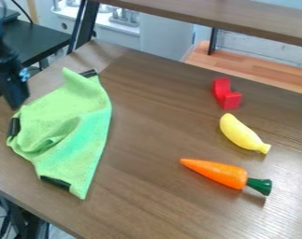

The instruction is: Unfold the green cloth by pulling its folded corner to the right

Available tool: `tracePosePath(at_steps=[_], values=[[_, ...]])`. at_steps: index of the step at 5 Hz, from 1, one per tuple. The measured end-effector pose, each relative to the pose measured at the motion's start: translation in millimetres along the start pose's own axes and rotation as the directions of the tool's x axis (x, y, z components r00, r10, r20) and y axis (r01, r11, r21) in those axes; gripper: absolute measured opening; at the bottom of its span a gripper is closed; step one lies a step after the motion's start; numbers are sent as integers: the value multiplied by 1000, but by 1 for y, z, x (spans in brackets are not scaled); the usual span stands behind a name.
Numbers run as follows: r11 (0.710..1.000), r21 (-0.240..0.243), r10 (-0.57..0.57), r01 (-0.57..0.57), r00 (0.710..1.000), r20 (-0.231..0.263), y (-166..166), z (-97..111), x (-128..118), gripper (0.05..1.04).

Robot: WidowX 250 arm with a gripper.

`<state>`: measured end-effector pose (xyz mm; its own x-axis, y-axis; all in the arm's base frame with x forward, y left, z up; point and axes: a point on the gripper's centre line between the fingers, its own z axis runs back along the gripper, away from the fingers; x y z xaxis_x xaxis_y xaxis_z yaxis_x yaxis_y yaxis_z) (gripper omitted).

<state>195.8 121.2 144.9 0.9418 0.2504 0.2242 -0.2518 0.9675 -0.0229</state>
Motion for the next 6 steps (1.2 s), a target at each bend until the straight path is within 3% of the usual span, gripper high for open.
tracePosePath(at_steps=[1, 2, 3, 4, 6], values=[[994, -39, 108, -105, 992, 72, 30, -30, 17, 999], [978, -2, 210, -211, 972, 106, 53, -50, 31, 999], [953, 27, 298, -302, 948, 110, 68, -75, 39, 999], [929, 50, 360, -368, 925, 120, 75, -82, 49, 999], [938, 82, 332, -336, 941, 65, 58, -108, 52, 999]])
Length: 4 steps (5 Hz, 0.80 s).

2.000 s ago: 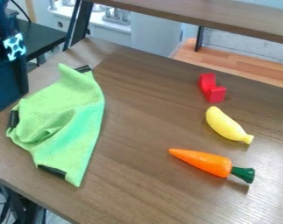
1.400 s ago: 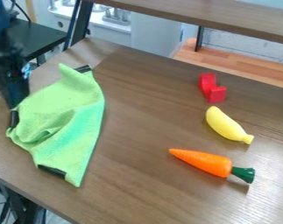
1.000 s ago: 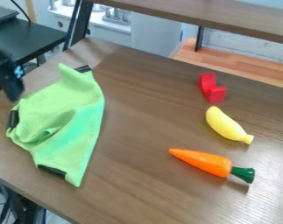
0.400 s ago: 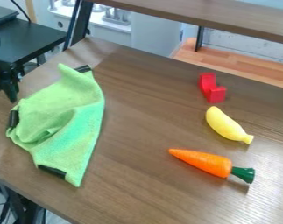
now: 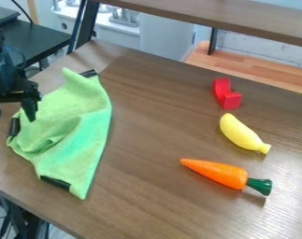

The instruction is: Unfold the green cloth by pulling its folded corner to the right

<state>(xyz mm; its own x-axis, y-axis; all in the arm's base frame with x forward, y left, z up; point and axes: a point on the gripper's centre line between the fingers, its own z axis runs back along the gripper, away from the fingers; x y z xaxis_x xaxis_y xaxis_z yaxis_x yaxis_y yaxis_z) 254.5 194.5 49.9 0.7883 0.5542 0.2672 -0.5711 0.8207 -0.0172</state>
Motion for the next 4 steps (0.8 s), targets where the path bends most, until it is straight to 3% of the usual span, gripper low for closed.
tracePosePath(at_steps=[4], values=[[998, 70, 12, -10, 999, -41, -4, -18, -1, 978]])
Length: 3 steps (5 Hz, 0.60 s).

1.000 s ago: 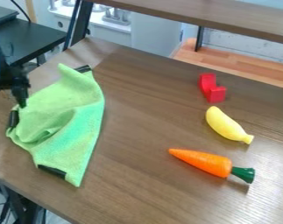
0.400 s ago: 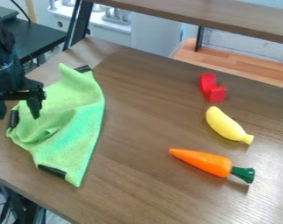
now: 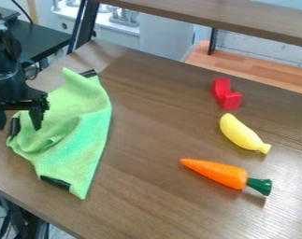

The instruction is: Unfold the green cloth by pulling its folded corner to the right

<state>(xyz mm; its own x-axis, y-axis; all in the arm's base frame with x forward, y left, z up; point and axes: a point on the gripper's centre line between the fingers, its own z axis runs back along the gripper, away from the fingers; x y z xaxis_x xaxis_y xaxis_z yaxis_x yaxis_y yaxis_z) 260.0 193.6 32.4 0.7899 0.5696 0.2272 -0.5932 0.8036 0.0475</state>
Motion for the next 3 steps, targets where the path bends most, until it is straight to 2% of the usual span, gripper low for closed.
tracePosePath(at_steps=[1, 3], values=[[1000, 21, 5, -5, 1000, -7, -1, -4, 0, 866], [999, 42, -2, 1, 1000, 4, -3, -4, 2, 294]])
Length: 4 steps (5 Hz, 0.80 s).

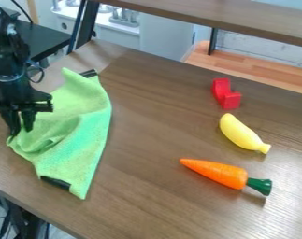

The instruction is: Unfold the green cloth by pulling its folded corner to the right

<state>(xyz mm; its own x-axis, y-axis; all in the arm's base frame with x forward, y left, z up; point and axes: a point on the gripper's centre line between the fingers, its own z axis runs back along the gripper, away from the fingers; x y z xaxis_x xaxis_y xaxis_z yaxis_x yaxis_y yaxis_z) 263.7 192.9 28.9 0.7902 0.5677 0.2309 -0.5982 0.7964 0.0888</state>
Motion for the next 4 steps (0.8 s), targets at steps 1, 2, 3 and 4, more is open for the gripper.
tracePosePath(at_steps=[1, 2, 3, 4], values=[[1000, 1, -11, 11, 1000, -3, 0, 0, 0, 110], [1000, 1, -11, 11, 1000, -9, 0, 0, -1, 49], [1000, 3, -13, 13, 1000, -25, 1, 0, -4, 68], [1000, 6, -21, 21, 999, -51, 2, -1, -7, 214]])
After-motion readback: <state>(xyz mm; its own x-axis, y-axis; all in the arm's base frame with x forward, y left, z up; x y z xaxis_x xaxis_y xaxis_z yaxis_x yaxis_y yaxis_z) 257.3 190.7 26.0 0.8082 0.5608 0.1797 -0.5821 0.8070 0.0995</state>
